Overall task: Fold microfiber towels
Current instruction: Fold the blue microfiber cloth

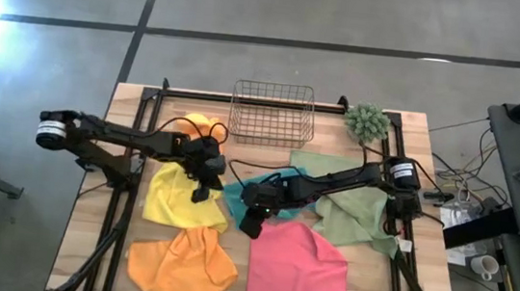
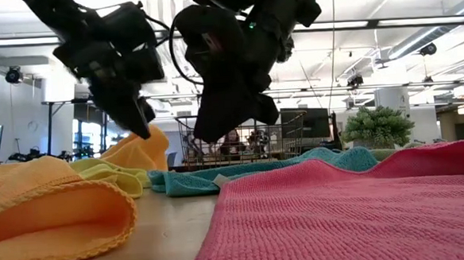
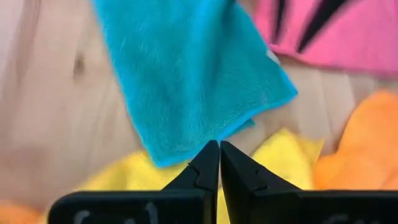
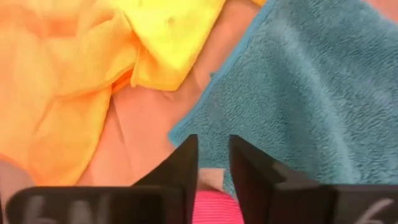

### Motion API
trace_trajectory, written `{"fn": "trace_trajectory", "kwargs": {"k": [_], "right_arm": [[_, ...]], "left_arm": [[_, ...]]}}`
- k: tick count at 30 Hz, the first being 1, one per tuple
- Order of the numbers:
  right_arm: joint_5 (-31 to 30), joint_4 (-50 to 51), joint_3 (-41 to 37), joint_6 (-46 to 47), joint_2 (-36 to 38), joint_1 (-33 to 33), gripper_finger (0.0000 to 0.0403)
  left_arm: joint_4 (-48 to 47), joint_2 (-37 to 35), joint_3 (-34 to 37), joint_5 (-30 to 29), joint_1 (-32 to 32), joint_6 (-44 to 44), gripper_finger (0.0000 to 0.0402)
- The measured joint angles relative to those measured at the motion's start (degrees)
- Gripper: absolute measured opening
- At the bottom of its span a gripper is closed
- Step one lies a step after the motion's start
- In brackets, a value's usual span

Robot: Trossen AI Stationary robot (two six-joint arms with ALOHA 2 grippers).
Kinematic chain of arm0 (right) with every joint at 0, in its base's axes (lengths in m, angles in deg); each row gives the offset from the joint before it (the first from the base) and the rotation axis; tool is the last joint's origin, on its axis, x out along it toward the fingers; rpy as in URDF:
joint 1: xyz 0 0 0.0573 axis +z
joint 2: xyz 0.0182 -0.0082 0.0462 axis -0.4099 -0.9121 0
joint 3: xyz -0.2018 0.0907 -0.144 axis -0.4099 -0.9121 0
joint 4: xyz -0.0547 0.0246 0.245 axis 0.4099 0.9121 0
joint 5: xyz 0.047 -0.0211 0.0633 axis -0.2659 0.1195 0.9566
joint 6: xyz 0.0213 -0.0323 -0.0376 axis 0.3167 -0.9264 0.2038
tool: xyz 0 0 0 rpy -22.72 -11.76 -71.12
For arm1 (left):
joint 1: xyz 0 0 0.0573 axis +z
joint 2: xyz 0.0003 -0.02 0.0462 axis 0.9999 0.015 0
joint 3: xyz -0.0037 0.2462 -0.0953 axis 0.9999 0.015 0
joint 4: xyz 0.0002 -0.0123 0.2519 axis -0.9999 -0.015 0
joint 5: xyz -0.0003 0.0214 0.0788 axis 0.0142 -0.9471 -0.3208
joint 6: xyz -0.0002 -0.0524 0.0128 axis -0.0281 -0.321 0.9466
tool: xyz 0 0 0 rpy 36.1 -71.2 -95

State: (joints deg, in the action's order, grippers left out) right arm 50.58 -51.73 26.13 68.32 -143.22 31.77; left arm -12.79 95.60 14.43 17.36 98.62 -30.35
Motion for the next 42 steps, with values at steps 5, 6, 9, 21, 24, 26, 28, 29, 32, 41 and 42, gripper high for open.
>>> {"fn": "trace_trajectory", "kwargs": {"k": [5, 6, 9, 21, 24, 26, 28, 29, 32, 41, 42], "right_arm": [[-0.2, -0.5, 0.0, -0.5, -0.3, 0.5, 0.0138], [-0.2, -0.5, 0.0, -0.5, -0.3, 0.7, 0.0147], [-0.3, -0.4, 0.0, -0.5, -0.3, 1.4, 0.0169], [-0.5, 6.2, 0.0, 2.5, 3.8, 1.7, 0.0185], [-0.6, 7.8, 0.0, 1.7, 5.5, 1.7, 0.0185], [-1.5, 9.1, 0.0, 1.2, 6.5, 1.7, 0.0183], [-2.0, 10.9, 0.0, 0.2, 7.8, 1.7, 0.0181], [-2.1, 11.5, 0.0, 0.0, 8.3, 1.7, 0.018], [-2.1, 13.6, 0.0, -0.3, 10.2, 1.7, 0.0176], [-2.1, 15.6, 0.0, -0.6, 12.1, 1.7, 0.0167], [-2.0, 15.9, 0.0, -0.6, 12.2, 1.7, 0.0166]], "left_arm": [[-0.7, -1.2, 0.0, -0.8, 0.0, 16.8, 0.0], [-0.8, -1.2, 0.0, -1.8, 0.0, 18.0, 0.0], [-0.9, -0.6, 0.0, -3.1, 0.0, 19.6, 0.0], [-1.1, -0.5, -0.7, -3.2, -0.1, 19.4, 0.0], [-1.1, -1.2, -1.8, -3.2, -0.1, 18.1, 0.0], [-1.1, -1.9, -2.7, -3.2, -0.1, 18.1, 0.0], [-1.1, -2.8, -3.8, -3.2, -0.1, 18.1, 0.0], [-1.0, -3.3, -4.4, -3.2, -0.1, 18.1, 0.0], [-1.0, -4.5, -5.7, -3.2, -0.1, 18.0, 0.0], [-1.0, -5.6, -7.3, -5.9, -0.1, 15.9, 0.0016], [-1.0, -5.6, -7.7, -6.8, -0.1, 14.6, 0.0026]]}}
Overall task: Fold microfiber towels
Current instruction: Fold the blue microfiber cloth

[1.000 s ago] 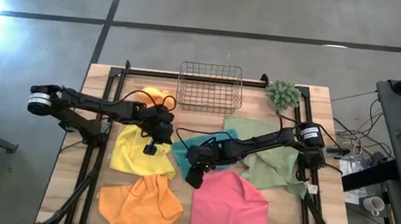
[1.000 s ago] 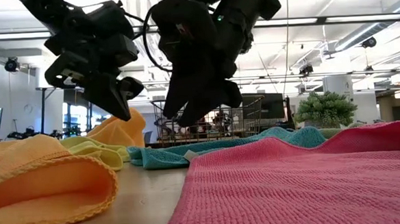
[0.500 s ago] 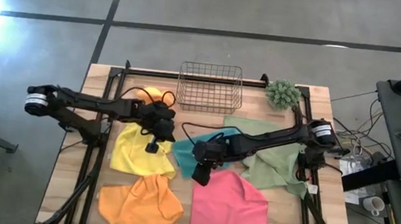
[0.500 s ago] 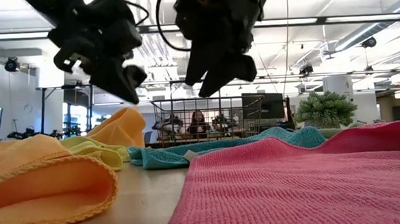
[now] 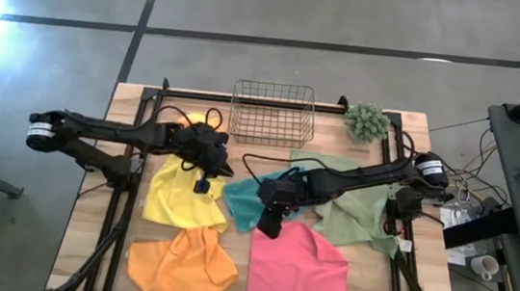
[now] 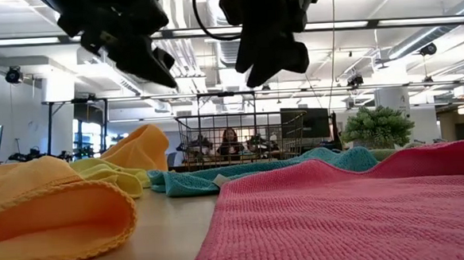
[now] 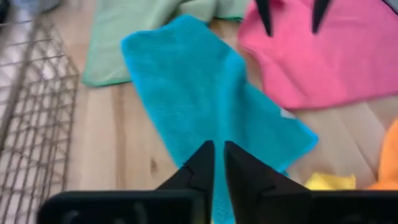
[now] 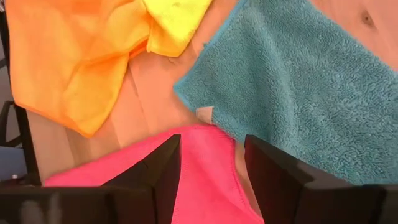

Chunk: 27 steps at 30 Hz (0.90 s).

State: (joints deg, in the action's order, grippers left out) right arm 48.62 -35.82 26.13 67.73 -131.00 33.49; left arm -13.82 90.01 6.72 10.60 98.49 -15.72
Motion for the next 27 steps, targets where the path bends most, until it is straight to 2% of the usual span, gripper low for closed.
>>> {"fn": "trace_trajectory", "kwargs": {"k": [3, 7, 10, 18, 23, 27], "right_arm": [[0.0, 1.6, 0.0, 0.0, 0.5, 0.2, 0.0166], [-0.2, 2.7, 0.0, -0.4, 1.4, 0.6, 0.0166], [-2.2, 2.8, 0.0, -0.4, 1.4, 0.9, 0.0164], [-6.2, -0.5, 0.0, 3.7, 0.2, 2.7, 0.0162], [-10.8, -6.9, 0.0, 4.8, -2.6, 5.3, 0.0158], [-13.5, -12.1, 0.0, 4.9, -6.0, 7.2, 0.0157]], "left_arm": [[-0.1, 0.2, -1.3, -2.8, 0.0, -3.9, 0.0063], [0.0, 0.0, -2.4, -3.0, 0.0, -4.0, 0.0114], [0.0, 0.1, -2.2, -3.0, 0.0, -3.3, 0.0134], [-12.5, 2.7, -1.7, -3.0, -1.3, 12.9, 0.0138], [-12.9, 5.6, -1.2, -2.9, -3.2, 16.4, 0.0138], [-13.8, 7.7, -0.2, -3.0, -4.8, 23.0, 0.0139]]}}
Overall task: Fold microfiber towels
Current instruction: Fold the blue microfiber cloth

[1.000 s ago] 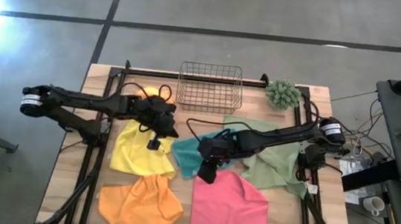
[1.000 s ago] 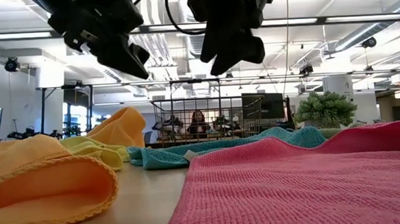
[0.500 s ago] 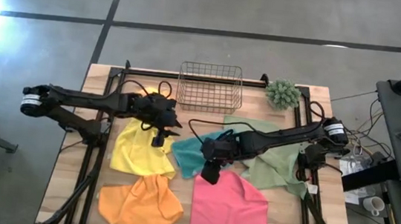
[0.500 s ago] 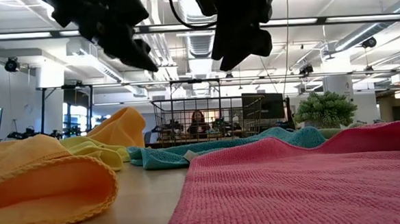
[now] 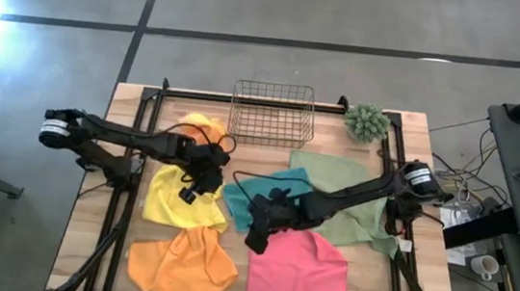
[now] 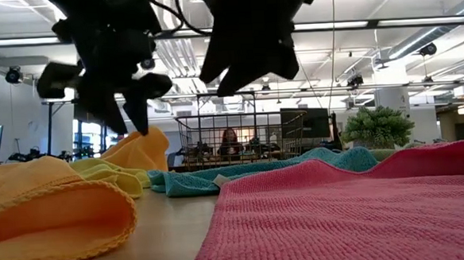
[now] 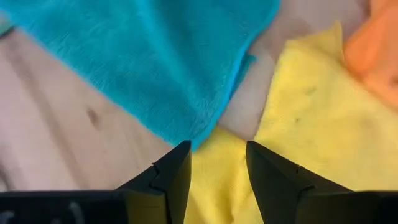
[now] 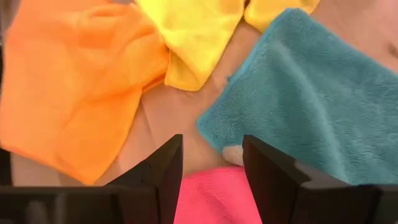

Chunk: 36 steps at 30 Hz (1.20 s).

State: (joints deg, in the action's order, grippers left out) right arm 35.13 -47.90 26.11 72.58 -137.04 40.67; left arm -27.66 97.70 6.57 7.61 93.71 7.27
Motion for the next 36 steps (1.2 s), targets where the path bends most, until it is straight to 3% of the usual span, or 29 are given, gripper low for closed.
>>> {"fn": "trace_trajectory", "kwargs": {"k": [8, 21, 25, 36], "right_arm": [[-6.6, -3.4, 0.0, 2.3, -5.0, 2.4, 0.0155], [-6.7, -4.8, 4.9, 2.4, -11.8, 2.5, 0.0157], [-8.6, -4.8, 6.9, 2.1, -13.6, 1.9, 0.0157], [-13.8, -4.9, 13.2, -0.8, -19.9, 0.3, 0.0157]], "left_arm": [[3.0, 4.5, 0.5, -5.7, -1.2, 3.7, 0.0139], [7.3, 7.1, 0.5, -5.7, -1.4, 5.8, 0.0139], [8.6, 8.7, 0.7, -5.7, -1.4, 9.9, 0.0138], [10.4, 13.8, 0.8, -6.6, -1.3, 9.4, 0.0138]]}}
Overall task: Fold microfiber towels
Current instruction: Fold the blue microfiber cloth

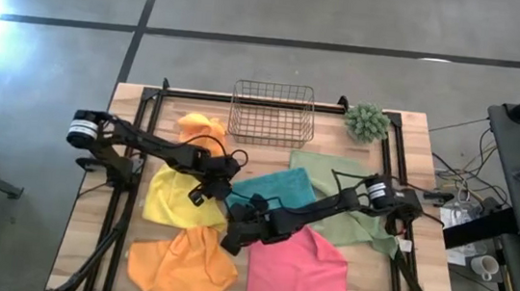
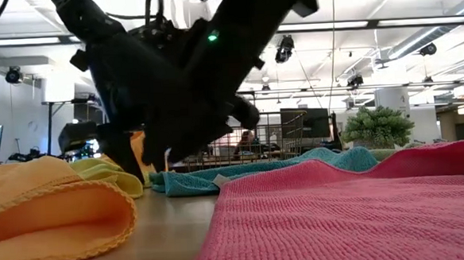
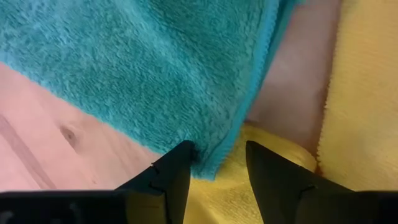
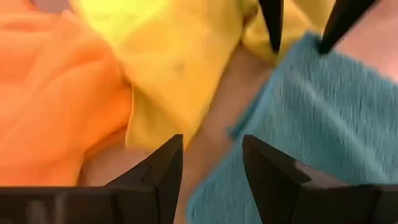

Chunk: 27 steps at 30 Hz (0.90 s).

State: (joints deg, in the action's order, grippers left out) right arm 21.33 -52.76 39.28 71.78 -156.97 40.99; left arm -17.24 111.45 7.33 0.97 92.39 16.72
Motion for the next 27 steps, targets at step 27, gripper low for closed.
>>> {"fn": "trace_trajectory", "kwargs": {"k": [27], "right_arm": [[0.7, 1.9, 2.8, 5.1, -5.8, -3.8, 0.0156]], "left_arm": [[1.1, 1.1, 0.0, -0.1, 0.0, -0.4, 0.0138]]}}
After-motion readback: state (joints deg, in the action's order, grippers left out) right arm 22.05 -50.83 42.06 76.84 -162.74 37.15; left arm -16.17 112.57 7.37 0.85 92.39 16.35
